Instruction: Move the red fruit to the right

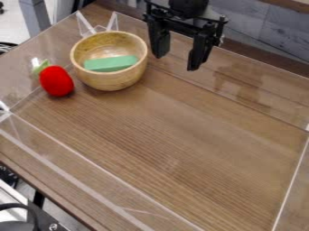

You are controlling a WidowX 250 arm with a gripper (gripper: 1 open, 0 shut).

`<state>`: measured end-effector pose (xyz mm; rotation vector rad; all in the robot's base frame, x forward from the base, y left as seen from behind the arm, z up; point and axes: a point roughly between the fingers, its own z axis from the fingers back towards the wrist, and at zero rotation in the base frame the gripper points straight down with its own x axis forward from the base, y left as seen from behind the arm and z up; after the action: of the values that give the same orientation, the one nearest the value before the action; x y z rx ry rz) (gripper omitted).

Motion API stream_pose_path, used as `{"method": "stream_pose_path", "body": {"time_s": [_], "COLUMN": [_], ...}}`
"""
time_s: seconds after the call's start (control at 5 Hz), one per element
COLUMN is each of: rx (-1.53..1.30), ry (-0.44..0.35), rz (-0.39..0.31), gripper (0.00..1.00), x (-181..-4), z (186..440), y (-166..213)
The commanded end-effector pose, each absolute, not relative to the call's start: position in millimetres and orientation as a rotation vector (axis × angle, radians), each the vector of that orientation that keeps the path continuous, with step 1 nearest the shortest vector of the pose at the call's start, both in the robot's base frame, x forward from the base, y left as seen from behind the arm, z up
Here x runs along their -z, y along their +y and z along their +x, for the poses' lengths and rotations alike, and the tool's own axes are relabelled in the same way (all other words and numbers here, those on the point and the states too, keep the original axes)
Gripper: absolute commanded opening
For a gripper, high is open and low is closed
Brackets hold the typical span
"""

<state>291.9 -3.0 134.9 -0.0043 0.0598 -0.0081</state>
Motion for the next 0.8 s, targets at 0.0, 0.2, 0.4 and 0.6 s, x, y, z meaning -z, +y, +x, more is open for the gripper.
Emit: {"method": "stream_pose_path", "body": {"time_s": [0.0, 0.2, 0.4, 0.6], "rx": [-0.018, -0.042, 0.007, 0.022], "ry": [0.055, 0.035, 0.007, -0.017], "rz": [-0.012, -0.013, -0.008, 0.007], "gripper": [1.0, 1.0, 1.0, 1.0], "x": [-135.8, -138.6, -140.1, -139.2], "z": [287, 272, 246, 224], "y": [27, 77, 116, 152]}}
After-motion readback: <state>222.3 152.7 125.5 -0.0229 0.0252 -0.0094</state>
